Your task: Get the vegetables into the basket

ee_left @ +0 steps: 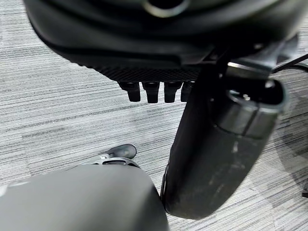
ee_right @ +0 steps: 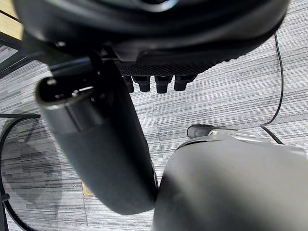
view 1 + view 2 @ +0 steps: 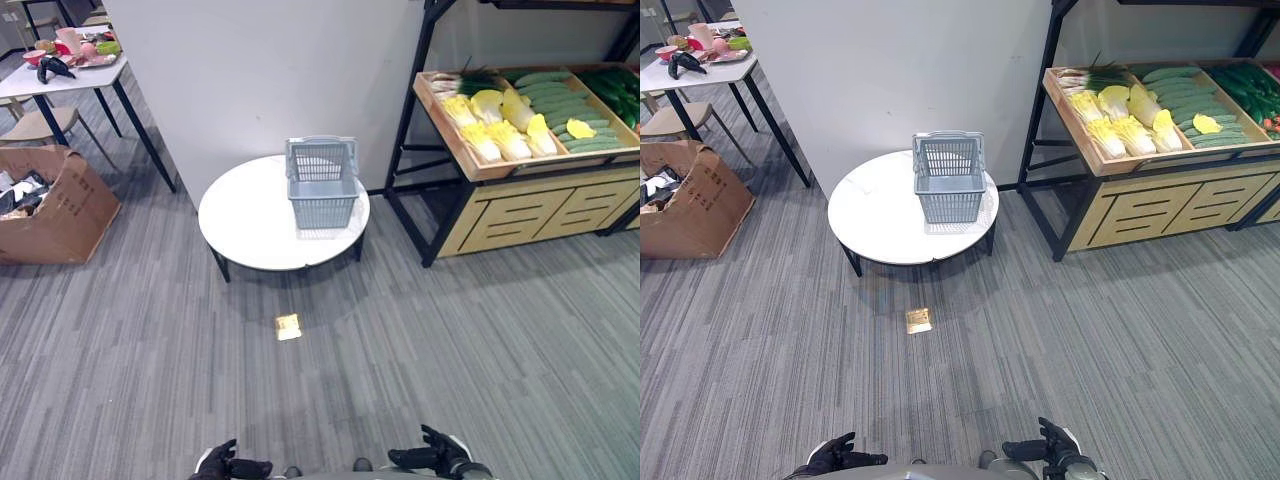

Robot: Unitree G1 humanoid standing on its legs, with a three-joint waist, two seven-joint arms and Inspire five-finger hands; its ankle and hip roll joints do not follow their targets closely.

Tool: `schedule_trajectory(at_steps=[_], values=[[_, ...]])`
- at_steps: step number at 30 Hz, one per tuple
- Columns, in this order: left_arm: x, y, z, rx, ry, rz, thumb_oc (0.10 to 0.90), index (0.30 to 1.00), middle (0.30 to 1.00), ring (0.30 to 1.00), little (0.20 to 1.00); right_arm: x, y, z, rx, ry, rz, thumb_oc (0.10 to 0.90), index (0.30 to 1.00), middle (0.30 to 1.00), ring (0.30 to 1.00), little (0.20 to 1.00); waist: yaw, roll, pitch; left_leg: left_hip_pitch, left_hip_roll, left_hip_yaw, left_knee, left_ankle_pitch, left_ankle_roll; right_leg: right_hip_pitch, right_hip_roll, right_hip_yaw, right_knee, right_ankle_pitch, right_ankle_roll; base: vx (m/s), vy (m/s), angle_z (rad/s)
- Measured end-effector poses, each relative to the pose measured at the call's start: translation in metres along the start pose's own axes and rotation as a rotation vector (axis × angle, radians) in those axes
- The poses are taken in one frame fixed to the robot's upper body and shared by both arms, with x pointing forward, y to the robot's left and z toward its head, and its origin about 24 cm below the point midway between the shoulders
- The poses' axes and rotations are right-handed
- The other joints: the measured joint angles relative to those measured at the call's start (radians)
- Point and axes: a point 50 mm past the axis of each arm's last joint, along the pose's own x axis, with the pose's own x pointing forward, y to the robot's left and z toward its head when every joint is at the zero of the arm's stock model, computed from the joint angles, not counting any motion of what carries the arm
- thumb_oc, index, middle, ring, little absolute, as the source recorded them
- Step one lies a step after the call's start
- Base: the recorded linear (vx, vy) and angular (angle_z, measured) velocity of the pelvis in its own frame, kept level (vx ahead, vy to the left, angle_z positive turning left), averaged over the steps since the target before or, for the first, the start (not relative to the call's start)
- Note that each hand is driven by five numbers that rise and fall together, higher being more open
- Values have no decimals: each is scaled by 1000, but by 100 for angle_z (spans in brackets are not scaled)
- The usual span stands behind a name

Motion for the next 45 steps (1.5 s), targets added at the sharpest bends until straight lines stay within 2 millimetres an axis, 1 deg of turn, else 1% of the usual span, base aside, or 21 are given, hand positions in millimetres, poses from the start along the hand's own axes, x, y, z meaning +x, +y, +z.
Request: schedule_trajectory(at_steps=[10, 14, 19, 21, 24, 25, 27, 29, 30, 32, 33, 35, 36, 37, 38, 40, 41, 42, 43, 44, 45], values=[[1, -3, 9, 44, -34, -18, 900, 1000, 1000, 1000, 1000, 0, -3, 4, 0, -17, 3, 900, 1000, 1000, 1000, 1000, -1, 12, 7, -6, 0, 7, -3, 0, 0, -11, 1, 5, 0, -1, -2, 1, 3, -1], [2, -5, 15, 70, -63, -34, 900, 1000, 1000, 1000, 1000, 0, -13, 14, -38, -51, -2, 900, 1000, 1000, 1000, 1000, 0, 27, 17, -32, 0, 7, 3, 0, 0, -33, 0, 9, 1, 3, -3, -18, 4, 0], [2, -7, 25, 76, -100, -42, 900, 1000, 1000, 1000, 1000, 0, -23, 24, -50, -75, -24, 900, 1000, 1000, 1000, 1000, -1, 39, 42, -71, 0, 11, 20, 1, 1, -63, -1, 14, -4, 16, -18, -5, -6, -1], [3, -7, 30, 81, -116, -42, 900, 1000, 1000, 1000, 1000, 0, -24, 28, -54, -84, -27, 900, 1000, 1000, 1000, 1000, -1, 37, 60, -85, 0, 10, 35, 1, 1, -70, -4, 17, -5, 18, -20, -2, -24, -5], [3, -6, 39, 81, -140, -39, 900, 1000, 1000, 1000, 1000, 2, -22, 38, -72, -109, -20, 900, 1000, 1000, 1000, 1000, -3, 15, 90, -111, -12, -11, 63, -3, -2, -76, -24, 23, -18, 34, -32, 10, -55, -8], [4, -6, 41, 81, -146, -38, 900, 1000, 1000, 1000, 1000, 2, -22, 41, -76, -118, -19, 900, 1000, 1000, 1000, 1000, -8, 6, 98, -112, -14, -14, 64, -11, -17, -76, -39, 27, -17, 39, -27, -1, -49, -3], [4, -7, 44, 85, -154, -41, 900, 1000, 1000, 1000, 1000, 2, -23, 44, -78, -127, -24, 900, 1000, 1000, 1000, 1000, -25, 12, 108, -111, 17, -10, 45, -1, -17, -87, -41, 28, -1, 35, -6, -22, -121, 3], [4, -4, 46, 90, -159, -34, 900, 1000, 1000, 1000, 1000, 2, -22, 47, -75, -145, -19, 900, 1000, 1000, 1000, 1000, -27, 10, 122, -111, 11, -6, 46, 7, -9, -115, -38, 39, 36, 19, 19, 1, -173, -2], [4, 1, 48, 93, -162, -20, 900, 1000, 1000, 1000, 1000, 3, -20, 51, -64, -155, -16, 900, 1000, 1000, 1000, 1000, -21, 6, 135, -109, 15, -6, 51, 7, -40, -122, -27, 46, 61, -1, 0, 26, -189, -1], [4, 5, 49, 91, -164, -10, 900, 1000, 1000, 1000, 1000, 3, -19, 49, -62, -142, -15, 900, 1000, 1000, 1000, 1000, -7, -7, 139, -110, 9, -13, 79, 3, -55, -108, -28, 49, 52, -2, -7, 15, -210, 14], [4, 5, 56, 76, -182, -8, 900, 1000, 1000, 1000, 1000, 3, -21, 49, -58, -141, -20, 900, 1000, 1000, 1000, 1000, 4, -8, 158, -146, 13, -42, 171, -4, -75, -93, -28, 33, 58, -15, -6, 41, -140, 37], [4, 9, 67, 49, -215, 2, 900, 1000, 1000, 1000, 1000, 4, -20, 53, -59, -145, -18, 900, 1000, 1000, 1000, 1000, 19, -34, 177, -207, 0, -99, 293, 36, -140, -87, -49, 44, 60, -28, -13, 161, -55, 23], [4, 6, 72, 32, -235, -9, 900, 1000, 1000, 1000, 1000, 3, -22, 53, -64, -141, -25, 900, 1000, 1000, 1000, 1000, 30, -44, 187, -254, -6, -162, 379, 39, -149, -68, -50, 53, 51, -24, -17, 208, 2, 3], [4, 4, 73, 29, -241, -15, 900, 1000, 1000, 1000, 1000, 3, -24, 53, -64, -139, -28, 900, 1000, 1000, 1000, 1000, 30, -37, 183, -264, 0, -175, 355, 33, -159, -54, -45, 52, 29, -24, -17, 274, 39, 12], [4, 2, 76, 38, -247, -24, 900, 1000, 1000, 1000, 1000, 3, -25, 54, -64, -137, -36, 900, 1000, 1000, 1000, 1000, 25, -34, 181, -267, 5, -175, 272, 41, -156, -42, -41, 52, 0, -24, -17, 220, 77, 14], [4, 0, 77, 36, -250, -28, 900, 1000, 1000, 1000, 1000, 3, -29, 51, -65, -128, -44, 900, 1000, 1000, 1000, 1000, 24, -32, 184, -283, 26, -176, 172, 75, -149, -38, -32, 57, -24, -23, -18, 397, 153, -7], [4, -1, 72, 30, -236, -27, 900, 1000, 1000, 1000, 1000, 2, -32, 47, -60, -113, -56, 900, 1000, 1000, 1000, 1000, 29, -20, 180, -280, 61, -176, 35, 119, -159, -24, -8, 73, -58, -17, -17, 371, 146, -32], [4, -1, 73, 27, -242, -24, 900, 1000, 1000, 1000, 1000, 1, -34, 45, -61, -107, -61, 900, 1000, 1000, 1000, 1000, 36, -9, 179, -284, 73, -175, 5, 135, -157, -24, -1, 88, -59, -3, -35, 425, 173, -34], [4, -1, 74, 24, -246, -25, 900, 1000, 1000, 1000, 1000, 1, -37, 43, -72, -101, -67, 900, 1000, 1000, 1000, 1000, 40, 3, 182, -291, 80, -186, -6, 147, -171, -5, 14, 102, -77, 19, -25, 398, 199, -46], [4, -4, 74, 23, -246, -33, 900, 1000, 1000, 1000, 1000, -1, -43, 38, -63, -76, -87, 900, 1000, 1000, 1000, 1000, 52, 13, 181, -286, 98, -204, -31, 160, -178, 16, 25, 125, -98, 18, -28, 398, 199, -56], [4, -6, 73, 12, -242, -36, 900, 1000, 1000, 1000, 1000, -1, -46, 36, -61, -64, -95, 900, 1000, 1000, 1000, 1000, 57, 17, 182, -273, 96, -207, -31, 171, -167, 37, 26, 151, -109, 18, -27, 346, 211, -75]])
